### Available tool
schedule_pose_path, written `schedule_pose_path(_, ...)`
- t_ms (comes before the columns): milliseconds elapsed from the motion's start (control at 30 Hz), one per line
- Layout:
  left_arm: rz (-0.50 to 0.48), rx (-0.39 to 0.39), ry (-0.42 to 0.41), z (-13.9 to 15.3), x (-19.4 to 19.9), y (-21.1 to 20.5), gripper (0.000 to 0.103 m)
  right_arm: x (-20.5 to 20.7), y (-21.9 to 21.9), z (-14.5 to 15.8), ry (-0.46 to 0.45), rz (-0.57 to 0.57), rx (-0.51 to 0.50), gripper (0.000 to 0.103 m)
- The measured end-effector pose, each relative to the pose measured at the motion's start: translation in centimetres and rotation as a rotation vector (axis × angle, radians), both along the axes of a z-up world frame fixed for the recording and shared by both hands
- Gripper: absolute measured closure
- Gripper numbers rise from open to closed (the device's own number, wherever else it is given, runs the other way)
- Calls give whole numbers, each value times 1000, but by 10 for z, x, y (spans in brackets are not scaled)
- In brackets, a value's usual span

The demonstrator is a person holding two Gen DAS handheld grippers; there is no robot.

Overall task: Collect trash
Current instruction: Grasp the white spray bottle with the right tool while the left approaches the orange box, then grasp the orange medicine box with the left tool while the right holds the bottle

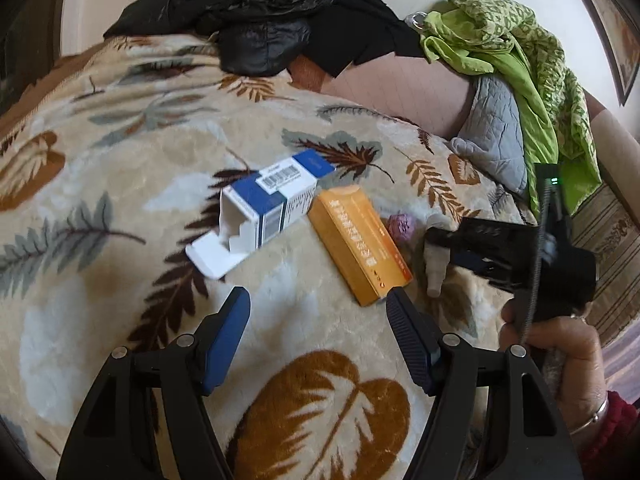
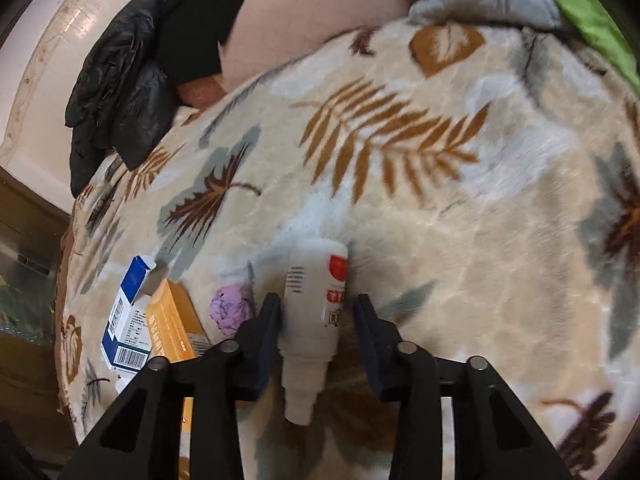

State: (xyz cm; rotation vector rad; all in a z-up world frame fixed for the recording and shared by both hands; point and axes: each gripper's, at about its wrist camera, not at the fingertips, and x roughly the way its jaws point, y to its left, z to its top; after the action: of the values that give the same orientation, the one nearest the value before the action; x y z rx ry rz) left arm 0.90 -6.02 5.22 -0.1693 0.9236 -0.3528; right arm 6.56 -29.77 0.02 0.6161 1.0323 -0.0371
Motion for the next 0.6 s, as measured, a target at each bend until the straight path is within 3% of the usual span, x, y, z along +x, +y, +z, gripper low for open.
schedule_pose_path(67, -3, -5, 10, -3, 3, -2, 34, -3, 4, 1, -21, 2, -30, 69)
schedule_pose_path(300, -8, -32, 47, -7, 22, -24, 34, -52, -3, 24, -88, -26, -34, 70)
schedule_pose_path(600, 48, 109, 134, -32, 72, -74, 33, -123, -20, 49, -177, -115, -52, 70)
